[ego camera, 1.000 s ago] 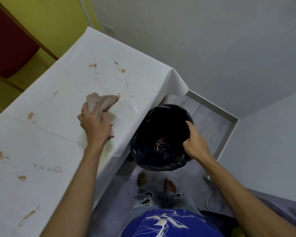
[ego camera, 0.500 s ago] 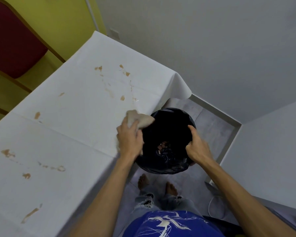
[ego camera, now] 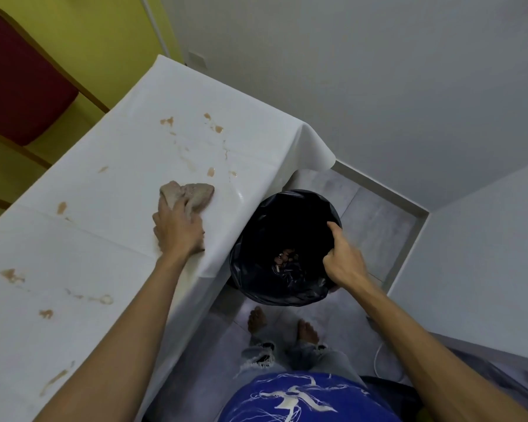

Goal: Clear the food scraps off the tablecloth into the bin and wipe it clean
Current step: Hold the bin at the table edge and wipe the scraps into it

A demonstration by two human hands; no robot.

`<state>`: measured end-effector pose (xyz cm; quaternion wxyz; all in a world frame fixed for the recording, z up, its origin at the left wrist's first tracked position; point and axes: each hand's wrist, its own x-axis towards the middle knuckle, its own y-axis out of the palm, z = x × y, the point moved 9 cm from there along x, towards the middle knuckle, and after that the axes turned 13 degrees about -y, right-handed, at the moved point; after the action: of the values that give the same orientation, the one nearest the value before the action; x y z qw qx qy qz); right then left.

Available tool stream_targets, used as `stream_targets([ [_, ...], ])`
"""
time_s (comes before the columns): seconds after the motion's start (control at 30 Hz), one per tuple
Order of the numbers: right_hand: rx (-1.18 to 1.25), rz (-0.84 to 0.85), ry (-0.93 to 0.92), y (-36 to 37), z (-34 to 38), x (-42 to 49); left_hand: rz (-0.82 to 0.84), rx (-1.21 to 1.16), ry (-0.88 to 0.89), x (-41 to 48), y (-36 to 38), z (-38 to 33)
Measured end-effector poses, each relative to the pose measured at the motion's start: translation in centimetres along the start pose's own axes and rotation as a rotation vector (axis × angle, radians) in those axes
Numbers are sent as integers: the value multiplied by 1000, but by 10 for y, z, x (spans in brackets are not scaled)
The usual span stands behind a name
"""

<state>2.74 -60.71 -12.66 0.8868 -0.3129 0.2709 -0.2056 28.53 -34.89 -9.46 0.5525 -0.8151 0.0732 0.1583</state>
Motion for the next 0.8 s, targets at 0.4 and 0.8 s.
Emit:
stream_targets([
  [0.4,49,36,-4,-6,-25,-11,-99,-390,167,-149,47,10],
  [0.8,123,11,45,-4,-79,-15,505,-276,-98,-152,137,-14],
])
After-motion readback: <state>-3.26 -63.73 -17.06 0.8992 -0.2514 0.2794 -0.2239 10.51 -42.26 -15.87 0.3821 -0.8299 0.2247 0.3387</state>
